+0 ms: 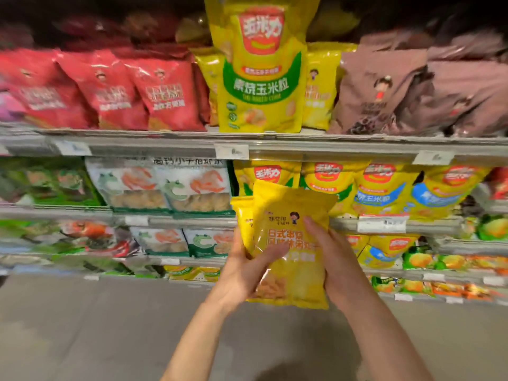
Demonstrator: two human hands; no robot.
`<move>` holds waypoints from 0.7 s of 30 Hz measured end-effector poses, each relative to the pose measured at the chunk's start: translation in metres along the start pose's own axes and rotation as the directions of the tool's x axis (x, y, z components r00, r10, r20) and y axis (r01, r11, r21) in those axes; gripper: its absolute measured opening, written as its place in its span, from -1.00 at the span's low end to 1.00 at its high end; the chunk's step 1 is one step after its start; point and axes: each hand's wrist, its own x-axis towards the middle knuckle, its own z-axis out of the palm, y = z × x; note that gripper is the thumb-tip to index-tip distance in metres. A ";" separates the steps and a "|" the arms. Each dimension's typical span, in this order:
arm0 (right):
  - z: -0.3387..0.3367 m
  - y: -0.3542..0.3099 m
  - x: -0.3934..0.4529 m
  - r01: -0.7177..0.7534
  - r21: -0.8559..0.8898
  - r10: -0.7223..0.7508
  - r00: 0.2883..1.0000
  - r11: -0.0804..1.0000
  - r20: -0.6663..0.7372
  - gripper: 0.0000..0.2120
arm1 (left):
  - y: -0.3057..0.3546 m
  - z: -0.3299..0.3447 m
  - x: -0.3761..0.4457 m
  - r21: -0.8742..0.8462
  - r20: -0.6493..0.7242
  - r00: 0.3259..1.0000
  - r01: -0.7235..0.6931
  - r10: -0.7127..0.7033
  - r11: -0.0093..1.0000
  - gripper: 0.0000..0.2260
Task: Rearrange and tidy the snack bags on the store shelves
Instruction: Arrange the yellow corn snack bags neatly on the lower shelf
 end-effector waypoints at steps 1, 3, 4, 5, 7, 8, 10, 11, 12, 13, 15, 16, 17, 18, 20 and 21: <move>0.017 -0.004 -0.003 0.022 0.013 -0.022 1.000 1.000 -0.003 -0.54 | 0.010 -0.013 0.000 -0.003 0.007 1.000 -0.026 0.026 1.000 -0.52; 0.051 -0.010 -0.009 0.067 0.037 -0.067 0.998 0.997 0.002 -0.46 | 0.029 -0.042 0.003 0.038 0.026 0.996 -0.081 0.080 0.996 -0.51; 0.068 -0.011 -0.010 0.089 0.031 -0.090 0.996 0.996 0.007 -0.43 | 0.040 -0.059 0.002 0.077 0.032 0.995 -0.100 0.098 0.992 -0.48; 0.086 -0.014 -0.013 0.103 0.020 -0.103 0.995 0.994 0.014 -0.39 | 0.052 -0.076 0.000 0.113 0.031 0.992 -0.122 0.120 0.986 -0.45; 0.121 -0.015 -0.013 0.105 0.007 -0.105 0.994 0.994 -0.003 -0.24 | 0.072 -0.109 0.003 0.153 0.062 0.982 -0.188 0.181 0.970 -0.38; 0.138 -0.016 -0.013 0.110 0.004 -0.110 0.994 0.994 -0.025 -0.13 | 0.082 -0.124 0.005 0.157 0.077 0.976 -0.215 0.206 0.964 -0.33; 0.172 -0.020 -0.011 0.140 -0.014 -0.141 0.986 0.990 -0.087 0.09 | 0.098 -0.150 0.010 0.146 0.084 0.969 -0.243 0.233 0.959 -0.26; 0.186 -0.024 -0.013 0.165 -0.038 -0.168 0.981 0.986 -0.099 0.16 | 0.106 -0.161 0.013 0.128 0.089 0.965 -0.256 0.246 0.958 -0.25; 0.198 -0.027 -0.012 0.189 -0.048 -0.193 0.976 0.981 -0.102 0.16 | 0.114 -0.170 0.016 0.115 0.102 0.961 -0.267 0.256 0.957 -0.23; 0.211 -0.033 -0.015 0.205 -0.059 -0.210 0.972 0.977 -0.102 0.12 | 0.121 -0.178 0.018 0.109 0.109 0.958 -0.278 0.267 0.954 -0.22; 0.229 -0.041 -0.015 0.235 -0.051 -0.238 0.967 0.971 -0.087 0.09 | 0.135 -0.191 0.024 0.094 0.115 0.949 -0.305 0.294 0.948 -0.21; 0.237 -0.045 -0.015 0.241 -0.041 -0.244 0.966 0.970 -0.083 0.17 | 0.141 -0.196 0.027 0.080 0.121 0.945 -0.313 0.302 0.946 -0.19; 0.244 -0.050 -0.014 0.252 -0.036 -0.255 0.964 0.967 -0.075 0.24 | 0.147 -0.199 0.031 0.065 0.125 0.943 -0.319 0.309 0.946 -0.16; 0.249 -0.053 -0.010 0.270 -0.028 -0.271 0.960 0.962 -0.068 0.26 | 0.152 -0.202 0.036 0.057 0.128 0.940 -0.326 0.317 0.944 -0.14; 0.255 -0.059 -0.004 0.305 -0.036 -0.307 0.948 0.952 -0.088 0.19 | 0.161 -0.202 0.045 0.034 0.134 0.933 -0.342 0.335 0.939 -0.13; 0.255 -0.063 0.001 0.314 -0.043 -0.317 0.945 0.948 -0.082 0.19 | 0.165 -0.200 0.049 0.015 0.142 0.929 -0.348 0.343 0.937 -0.14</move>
